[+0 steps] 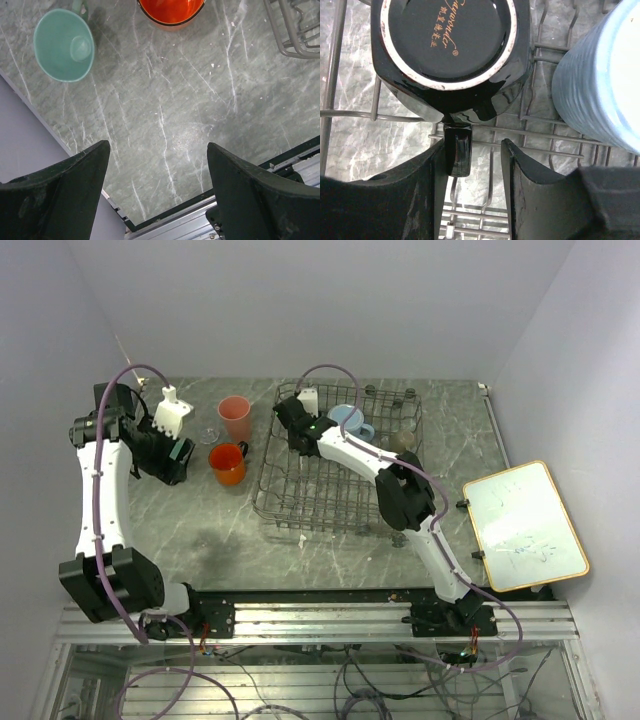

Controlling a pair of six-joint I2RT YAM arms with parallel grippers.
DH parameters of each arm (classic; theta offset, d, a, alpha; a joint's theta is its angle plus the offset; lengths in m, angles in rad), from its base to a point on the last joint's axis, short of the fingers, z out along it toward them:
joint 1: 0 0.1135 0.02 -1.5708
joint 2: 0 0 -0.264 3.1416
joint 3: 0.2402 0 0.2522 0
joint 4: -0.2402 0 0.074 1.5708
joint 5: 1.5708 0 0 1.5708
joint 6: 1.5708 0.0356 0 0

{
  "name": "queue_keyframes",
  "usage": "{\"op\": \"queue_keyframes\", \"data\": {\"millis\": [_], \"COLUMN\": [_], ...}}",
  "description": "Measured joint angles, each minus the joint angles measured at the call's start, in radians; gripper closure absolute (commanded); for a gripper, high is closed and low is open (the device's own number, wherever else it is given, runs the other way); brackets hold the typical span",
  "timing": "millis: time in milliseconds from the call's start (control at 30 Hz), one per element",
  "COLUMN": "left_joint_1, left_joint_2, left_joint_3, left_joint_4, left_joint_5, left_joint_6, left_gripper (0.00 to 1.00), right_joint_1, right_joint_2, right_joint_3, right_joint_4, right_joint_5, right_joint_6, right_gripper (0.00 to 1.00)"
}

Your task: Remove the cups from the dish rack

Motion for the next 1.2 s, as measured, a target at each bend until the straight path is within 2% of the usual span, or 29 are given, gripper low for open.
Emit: {"op": "queue_keyframes", "data": {"millis": [100, 433, 667, 867, 1000, 1200], "left_joint_1": [0.0, 0.0, 0.0, 0.0, 0.0, 0.0], "left_joint_2": [-0.013, -0.071, -0.082, -0.116, -0.144, -0.232], "left_joint_3": [0.0, -0.005, -0.011, -0.076, -0.123, -0.151], "left_joint_4": [-0.011, -0.038, -0.054, -0.054, -0.056, -0.099], "left_joint_5": [0.01, 0.013, 0.044, 0.097, 0.131, 0.204], "left_joint_6": [0.006, 0.03, 0.053, 0.065, 0.084, 0.174], "left_gripper": [0.11, 0.11, 0.1, 0.07, 0.0, 0.01], "right_joint_1": [0.0, 0.0, -0.001, 0.0, 0.0, 0.0], "right_joint_2": [0.0, -0.008, -0.024, -0.079, -0.163, -0.322], "right_joint_3": [-0.003, -0.016, -0.017, -0.02, -0.042, -0.137], "right_joint_4": [0.001, 0.043, 0.04, 0.029, 0.032, 0.045], "right_joint_5": [0.009, -0.006, -0.024, -0.043, -0.061, -0.13], "right_joint_6": [-0.014, -0.088, -0.143, -0.18, -0.188, -0.145], "right_gripper": [0.6, 1.0, 1.0, 1.0, 1.0, 1.0]}}
